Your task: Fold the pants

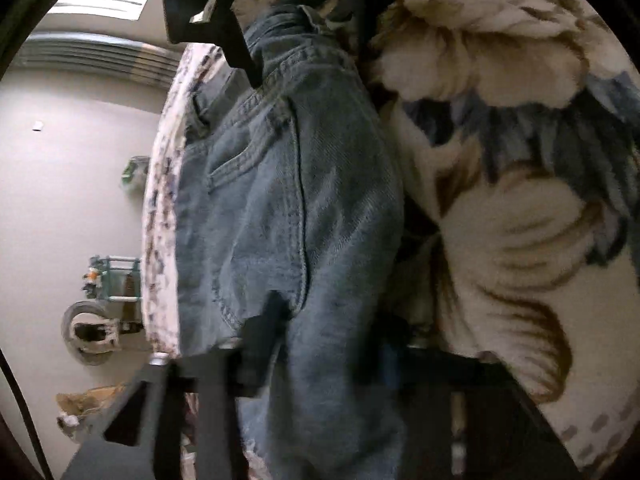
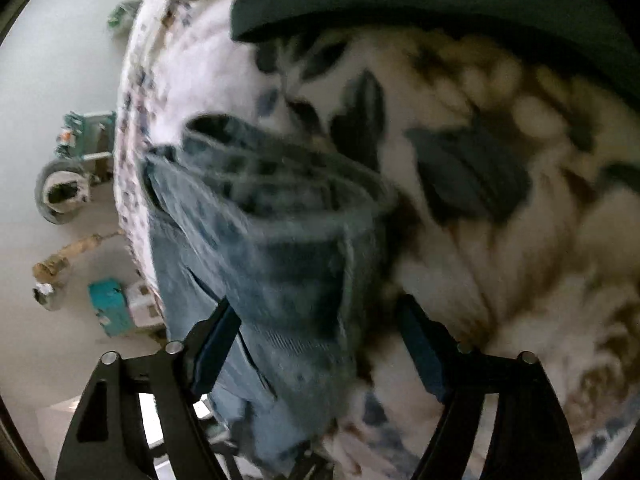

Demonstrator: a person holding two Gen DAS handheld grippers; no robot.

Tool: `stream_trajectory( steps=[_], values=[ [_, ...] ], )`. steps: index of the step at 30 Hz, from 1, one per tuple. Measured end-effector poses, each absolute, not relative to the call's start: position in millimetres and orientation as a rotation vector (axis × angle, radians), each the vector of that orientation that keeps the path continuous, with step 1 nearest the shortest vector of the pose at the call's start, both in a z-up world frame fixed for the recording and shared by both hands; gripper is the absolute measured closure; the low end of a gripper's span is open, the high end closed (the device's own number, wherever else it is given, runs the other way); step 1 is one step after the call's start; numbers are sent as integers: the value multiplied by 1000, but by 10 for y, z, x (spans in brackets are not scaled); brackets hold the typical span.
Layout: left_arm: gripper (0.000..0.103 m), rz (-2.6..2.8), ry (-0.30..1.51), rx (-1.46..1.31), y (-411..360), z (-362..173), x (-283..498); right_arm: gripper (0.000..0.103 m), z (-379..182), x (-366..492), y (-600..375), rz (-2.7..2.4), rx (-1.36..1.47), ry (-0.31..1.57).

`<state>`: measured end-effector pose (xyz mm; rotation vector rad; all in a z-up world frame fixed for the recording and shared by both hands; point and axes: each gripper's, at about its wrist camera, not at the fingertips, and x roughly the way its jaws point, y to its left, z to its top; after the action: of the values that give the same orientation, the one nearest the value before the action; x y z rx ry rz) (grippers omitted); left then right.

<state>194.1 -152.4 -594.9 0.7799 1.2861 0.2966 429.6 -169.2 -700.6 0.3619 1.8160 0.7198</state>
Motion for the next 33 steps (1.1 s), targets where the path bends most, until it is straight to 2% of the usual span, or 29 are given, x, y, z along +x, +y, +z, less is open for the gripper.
stream_trajectory(
  steps=[1, 4, 10, 14, 18, 19, 20, 22, 24, 25, 26, 28, 33],
  values=[
    [80, 287, 1277, 783, -1520, -5934, 1933, 61, -7016, 4302, -1675, 728, 374, 1801],
    [84, 256, 1246, 798, -1492, -5843, 1896, 70, -6973, 4261, -1706, 704, 390, 1758],
    [85, 190, 1162, 889, -1437, -5648, 1617, 75, -6586, 3949, -2175, 687, 518, 1682],
    [85, 127, 1125, 934, -1406, -5559, 1358, 77, -6534, 3487, -2655, 606, 594, 1703],
    [82, 93, 1159, 896, -1371, -5571, 1209, 76, -6684, 3010, -3015, 516, 678, 1737],
    [80, 93, 1175, 871, -1356, -5583, 1191, 73, -6751, 2916, -3078, 491, 710, 1751],
    [72, 99, 1199, 831, -1337, -5596, 1177, 65, -6817, 2858, -3091, 452, 726, 1767],
    [66, 122, 1240, 739, -1270, -5579, 1183, 57, -6867, 2808, -3115, 398, 696, 1781],
    [61, 177, 1281, 599, -1168, -5503, 1196, 54, -6862, 2794, -3086, 391, 686, 1778],
    [50, 206, 1303, 525, -1122, -5464, 1178, 47, -6847, 2787, -3054, 395, 674, 1784],
    [42, 235, 1326, 442, -1064, -5419, 1178, 45, -6842, 2788, -3018, 396, 657, 1791],
    [37, 295, 1377, 278, -943, -5352, 1176, 45, -6767, 2780, -2936, 415, 616, 1798],
    [36, 434, 1477, -151, -644, -5328, 1047, 45, -6612, 2635, -2813, 426, 518, 1817]
  ],
)
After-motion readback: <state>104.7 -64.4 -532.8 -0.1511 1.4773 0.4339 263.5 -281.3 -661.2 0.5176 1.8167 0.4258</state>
